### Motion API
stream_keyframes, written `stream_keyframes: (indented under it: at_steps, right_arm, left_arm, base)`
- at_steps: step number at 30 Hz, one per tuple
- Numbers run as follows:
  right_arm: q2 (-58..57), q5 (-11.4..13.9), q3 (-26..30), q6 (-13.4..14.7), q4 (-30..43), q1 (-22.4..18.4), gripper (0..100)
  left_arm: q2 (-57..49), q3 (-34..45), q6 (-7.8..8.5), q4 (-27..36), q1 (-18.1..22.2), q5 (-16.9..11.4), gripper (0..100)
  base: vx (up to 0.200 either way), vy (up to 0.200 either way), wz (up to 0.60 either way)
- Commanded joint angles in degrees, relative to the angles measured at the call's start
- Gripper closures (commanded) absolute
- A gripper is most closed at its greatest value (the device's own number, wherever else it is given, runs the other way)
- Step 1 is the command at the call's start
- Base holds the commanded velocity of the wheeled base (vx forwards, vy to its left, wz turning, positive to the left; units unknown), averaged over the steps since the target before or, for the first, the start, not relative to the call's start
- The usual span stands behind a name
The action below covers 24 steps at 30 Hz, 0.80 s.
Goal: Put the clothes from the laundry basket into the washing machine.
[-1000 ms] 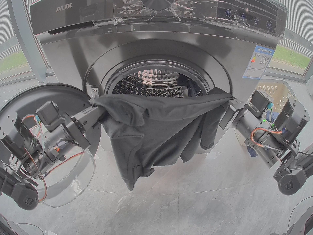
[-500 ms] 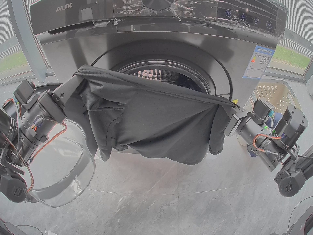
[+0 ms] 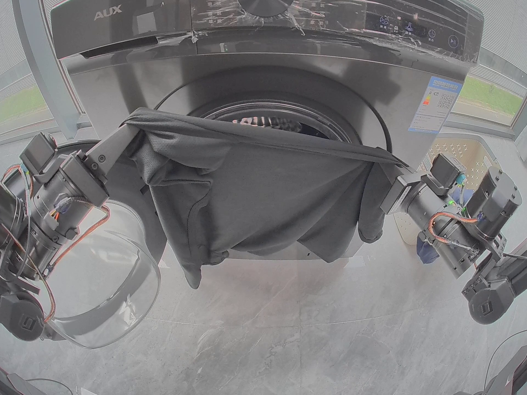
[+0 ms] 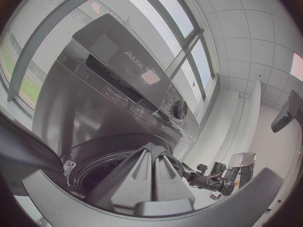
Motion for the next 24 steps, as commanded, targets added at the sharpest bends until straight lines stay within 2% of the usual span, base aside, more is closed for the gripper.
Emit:
stream_keyframes:
  at_steps: [1, 9, 13, 18, 21, 22, 24]
  right_arm:
    - [-0.3, -0.2, 0.0, 0.1, 0.0, 0.4, 100]
    - [-0.9, 0.1, -0.7, 0.0, 0.1, -0.3, 100]
    - [-0.1, 0.1, 0.5, 0.3, 0.0, 1.0, 100]
    - [0.3, 0.5, 3.9, 0.6, -0.2, 2.5, 100]
    - [0.3, 0.4, 5.3, 0.8, -0.3, 3.9, 100]
    - [0.4, 0.4, 5.6, 0.9, -0.3, 4.5, 0]
    - [0.7, 0.2, 6.2, 1.4, -0.1, 5.8, 0]
  left_arm:
    - [-0.3, -0.1, -0.05, 0.0, -0.1, 0.0, 100]
    - [-0.6, 0.6, 0.3, 0.0, -0.1, -0.1, 100]
    - [-0.6, 2.3, 0.47, -0.1, -0.9, -0.2, 100]
    - [0.0, 7.1, 1.09, -0.2, -4.1, -1.8, 100]
    - [0.0, 8.4, 2.5, 0.0, -7.1, -3.0, 100]
    - [0.1, 8.6, 2.94, 0.0, -8.3, -3.0, 100]
    - [1.0, 8.6, 3.64, 0.5, -10.9, -2.7, 100]
  base:
    - [0.0, 0.0, 0.0]
    - [0.0, 0.0, 0.0]
    - [0.0, 0.0, 0.0]
    - [0.0, 0.0, 0.0]
    - [0.0, 0.0, 0.0]
    - [0.0, 0.0, 0.0]
    - [0.0, 0.0, 0.0]
